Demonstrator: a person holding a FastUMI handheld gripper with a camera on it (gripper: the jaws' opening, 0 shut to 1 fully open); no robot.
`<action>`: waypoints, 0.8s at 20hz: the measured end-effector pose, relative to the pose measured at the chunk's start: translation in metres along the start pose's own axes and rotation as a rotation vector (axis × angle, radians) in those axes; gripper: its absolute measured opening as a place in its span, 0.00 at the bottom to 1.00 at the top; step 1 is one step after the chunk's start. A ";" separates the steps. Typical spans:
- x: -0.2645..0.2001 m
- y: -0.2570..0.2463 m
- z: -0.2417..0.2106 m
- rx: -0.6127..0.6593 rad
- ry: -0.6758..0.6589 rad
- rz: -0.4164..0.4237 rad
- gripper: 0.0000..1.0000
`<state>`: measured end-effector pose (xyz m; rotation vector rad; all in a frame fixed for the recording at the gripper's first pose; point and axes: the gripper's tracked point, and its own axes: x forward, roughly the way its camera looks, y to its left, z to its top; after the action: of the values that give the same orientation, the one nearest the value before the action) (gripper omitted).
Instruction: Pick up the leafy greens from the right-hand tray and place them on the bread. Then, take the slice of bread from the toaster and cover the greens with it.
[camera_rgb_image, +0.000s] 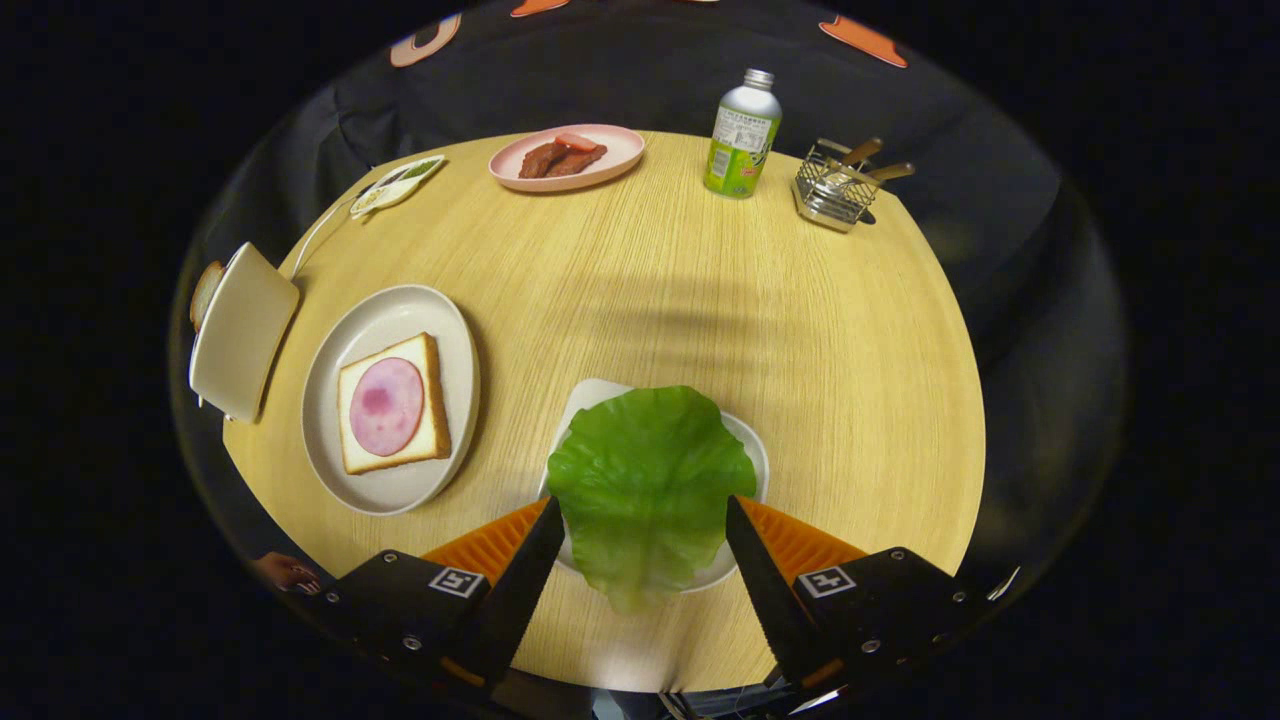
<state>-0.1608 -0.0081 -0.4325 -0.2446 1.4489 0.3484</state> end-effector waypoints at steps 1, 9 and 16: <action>0.007 -0.001 -0.002 -0.013 0.019 -0.006 0.98; 0.031 0.000 -0.010 0.014 0.080 0.034 0.93; 0.031 0.010 -0.007 -0.013 0.030 0.025 0.56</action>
<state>-0.1684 0.0013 -0.4632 -0.2431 1.4809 0.3757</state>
